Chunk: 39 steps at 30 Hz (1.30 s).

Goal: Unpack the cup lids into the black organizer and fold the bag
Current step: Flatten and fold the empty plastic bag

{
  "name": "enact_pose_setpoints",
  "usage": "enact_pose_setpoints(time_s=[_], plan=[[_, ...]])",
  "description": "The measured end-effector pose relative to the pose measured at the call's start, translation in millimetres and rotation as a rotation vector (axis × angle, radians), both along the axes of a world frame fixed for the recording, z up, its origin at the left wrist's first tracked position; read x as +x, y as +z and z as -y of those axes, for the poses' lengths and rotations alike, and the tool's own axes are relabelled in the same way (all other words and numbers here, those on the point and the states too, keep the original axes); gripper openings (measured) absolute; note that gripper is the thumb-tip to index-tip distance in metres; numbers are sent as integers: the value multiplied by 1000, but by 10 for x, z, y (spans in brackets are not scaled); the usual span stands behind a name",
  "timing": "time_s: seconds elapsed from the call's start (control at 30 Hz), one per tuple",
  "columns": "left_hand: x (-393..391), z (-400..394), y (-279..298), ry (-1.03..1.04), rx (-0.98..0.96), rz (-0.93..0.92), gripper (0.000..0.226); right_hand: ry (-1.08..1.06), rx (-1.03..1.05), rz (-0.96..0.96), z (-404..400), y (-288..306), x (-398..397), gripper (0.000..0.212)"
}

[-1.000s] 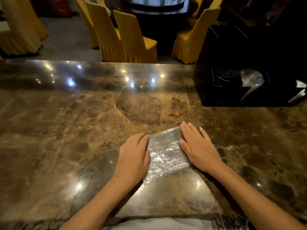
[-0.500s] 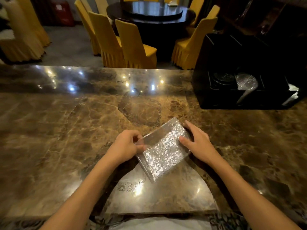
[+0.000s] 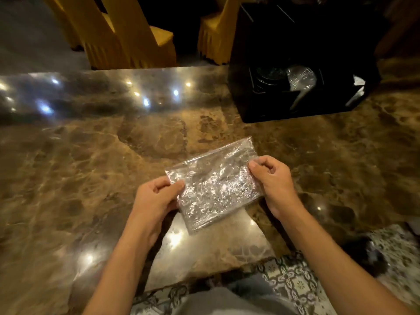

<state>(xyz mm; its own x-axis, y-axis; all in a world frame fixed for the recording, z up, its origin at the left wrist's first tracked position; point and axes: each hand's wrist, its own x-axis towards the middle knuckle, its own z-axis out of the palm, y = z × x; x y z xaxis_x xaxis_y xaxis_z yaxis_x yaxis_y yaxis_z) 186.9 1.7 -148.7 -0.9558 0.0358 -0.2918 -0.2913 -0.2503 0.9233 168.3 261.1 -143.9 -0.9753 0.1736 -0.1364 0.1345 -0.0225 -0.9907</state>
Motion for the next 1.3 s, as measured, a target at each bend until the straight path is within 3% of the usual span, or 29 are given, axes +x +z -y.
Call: enact_pose_setpoints(time_s=[0.2, 0.4, 0.57, 0.73, 0.9, 1.0, 1.1, 1.2, 1.3], plan=[[17, -657, 16, -70, -46, -59, 11, -236, -100, -5, -569, 73, 458, 15], [94, -1671, 115, -245, -56, -45, 26, -434, -166, 33, -1486, 64, 1103, 17], [491, -2877, 73, -465, -151, -58, 31, -624, -202, -6, -2480, 64, 1889, 6], [896, -4252, 15, -605, -132, -75, 10, -801, -208, 25, -3575, 36, 2686, 7], [1260, -5423, -42, -804, -143, -97, 13, -989, -195, 70, -4418, -131, 3314, 15], [1369, -6030, -207, -924, -163, -33, 10, -1106, -219, 104, -4869, -323, 3495, 7], [1364, -6575, -483, -974, -252, 31, 13, -1191, -272, 161, -5293, -603, 3537, 23], [1251, -7147, -871, -1016, -321, 75, 22, -1233, -298, 260, -5728, -943, 3504, 12], [1142, -7681, -1283, -1032, -426, 168, 20, -1271, -336, 379, -6103, -1240, 3451, 26]])
